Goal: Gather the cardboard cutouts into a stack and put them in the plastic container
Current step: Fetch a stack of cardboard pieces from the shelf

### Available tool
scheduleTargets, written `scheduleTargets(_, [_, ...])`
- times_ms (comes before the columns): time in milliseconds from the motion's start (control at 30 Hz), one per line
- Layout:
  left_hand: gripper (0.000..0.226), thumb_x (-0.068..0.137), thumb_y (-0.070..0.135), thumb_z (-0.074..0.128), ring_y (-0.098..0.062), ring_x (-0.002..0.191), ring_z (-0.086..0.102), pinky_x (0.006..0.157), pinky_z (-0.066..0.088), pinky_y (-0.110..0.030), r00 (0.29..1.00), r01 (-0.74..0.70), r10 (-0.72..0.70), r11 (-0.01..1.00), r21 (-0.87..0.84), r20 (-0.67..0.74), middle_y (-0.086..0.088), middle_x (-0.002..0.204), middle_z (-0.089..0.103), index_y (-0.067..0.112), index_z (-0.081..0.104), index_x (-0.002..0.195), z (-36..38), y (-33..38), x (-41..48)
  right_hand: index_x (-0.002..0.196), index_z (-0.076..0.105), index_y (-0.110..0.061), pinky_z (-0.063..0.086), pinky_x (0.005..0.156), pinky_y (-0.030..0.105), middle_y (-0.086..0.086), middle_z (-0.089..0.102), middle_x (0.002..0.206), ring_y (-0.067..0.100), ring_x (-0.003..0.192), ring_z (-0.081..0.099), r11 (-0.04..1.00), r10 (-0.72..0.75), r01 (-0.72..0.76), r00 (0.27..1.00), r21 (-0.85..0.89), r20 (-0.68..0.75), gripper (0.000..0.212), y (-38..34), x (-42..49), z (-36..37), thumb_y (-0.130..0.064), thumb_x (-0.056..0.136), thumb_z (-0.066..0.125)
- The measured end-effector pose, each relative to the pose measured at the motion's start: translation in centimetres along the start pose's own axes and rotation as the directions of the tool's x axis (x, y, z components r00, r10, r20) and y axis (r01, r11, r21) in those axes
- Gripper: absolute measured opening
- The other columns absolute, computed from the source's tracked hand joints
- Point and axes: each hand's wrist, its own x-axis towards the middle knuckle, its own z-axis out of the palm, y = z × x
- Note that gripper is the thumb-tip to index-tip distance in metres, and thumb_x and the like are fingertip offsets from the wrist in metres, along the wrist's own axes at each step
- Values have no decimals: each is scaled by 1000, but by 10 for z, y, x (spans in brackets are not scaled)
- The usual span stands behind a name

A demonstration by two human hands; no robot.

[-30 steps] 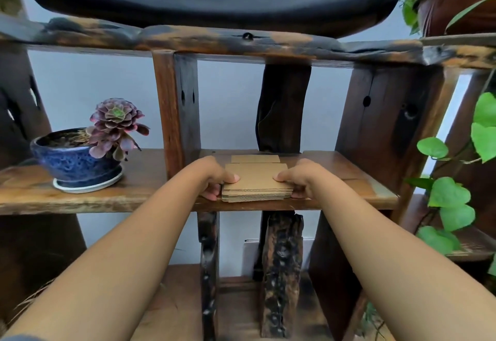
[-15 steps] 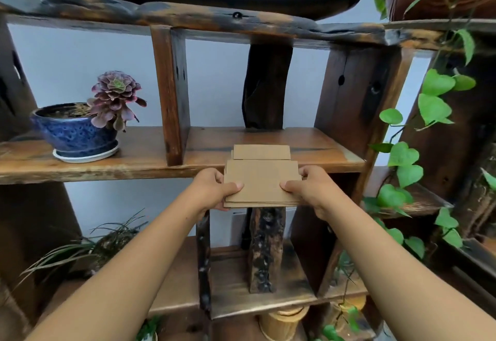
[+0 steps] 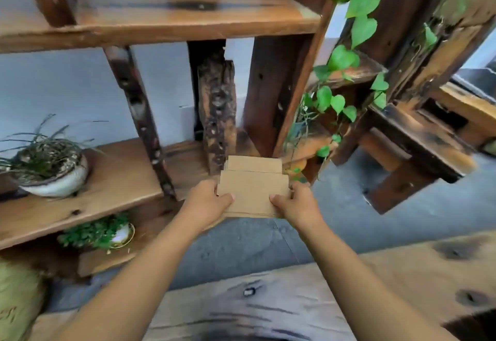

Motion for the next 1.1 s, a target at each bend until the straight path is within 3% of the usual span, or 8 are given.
scheduleTargets(133, [11,81,29,70,-18,68,63,51,41,-19,996,-35,28,996,88,90,2,74,66,22,62,76,65,-16,-26,101,65,-10,43,68,31,3,64,82,26,82,61,985,145,-150,988,-84,-55,28,70,-39,-17,-27,80,73])
scheduleTargets(200, [7,82,22,69,-16,77,68,55,45,-11,985,-64,57,997,39,163,10,77,67,23,66,89,93,-23,-41,95,64,-10,40,64,33,-3,56,71,24,75,56,985,125,-134,988,-105,-91,24,94,-60,-31,-27,80,72])
scheduleTargets(267, [17,82,25,68,-24,91,70,76,58,-32,973,-25,19,999,24,230,1,92,72,15,65,95,117,-28,-54,96,63,-12,45,65,34,-4,59,75,24,77,59,988,114,-123,988,-95,-102,21,116,-80,-45,-25,82,69])
scheduleTargets(333, [22,79,33,68,-27,90,69,80,58,-50,962,-24,11,999,45,272,-7,94,72,16,61,92,141,-28,-71,100,63,-13,48,68,36,-1,64,83,23,81,62,986,138,-149,983,-80,-124,22,141,-102,-62,-27,83,67])
scheduleTargets(667, [35,68,43,66,-22,78,67,75,53,-40,888,-219,122,960,174,444,-3,83,71,15,60,89,271,31,-155,96,60,-18,33,56,29,-9,56,75,17,75,52,957,284,-285,901,45,-330,19,264,-211,-154,-33,85,66])
scheduleTargets(833, [20,81,25,72,-5,70,61,56,41,-16,773,-375,210,912,165,599,11,79,66,28,52,78,349,66,-203,91,59,-16,40,57,28,-10,58,76,14,73,56,895,445,-411,779,176,-442,21,324,-275,-197,-35,86,64])
scheduleTargets(967, [19,80,28,71,-15,83,65,69,50,-30,619,-493,226,857,148,752,6,91,69,28,54,88,402,87,-241,86,51,-22,31,51,17,-13,53,74,4,65,48,827,556,-486,632,282,-540,20,361,-332,-219,-37,85,65])
scheduleTargets(1100, [19,81,28,71,-12,90,66,75,52,-32,441,-597,207,794,113,874,7,97,70,29,54,89,448,100,-276,97,57,-19,41,65,29,-8,58,85,18,84,60,733,663,-550,448,400,-599,27,380,-384,-225,-42,85,64])
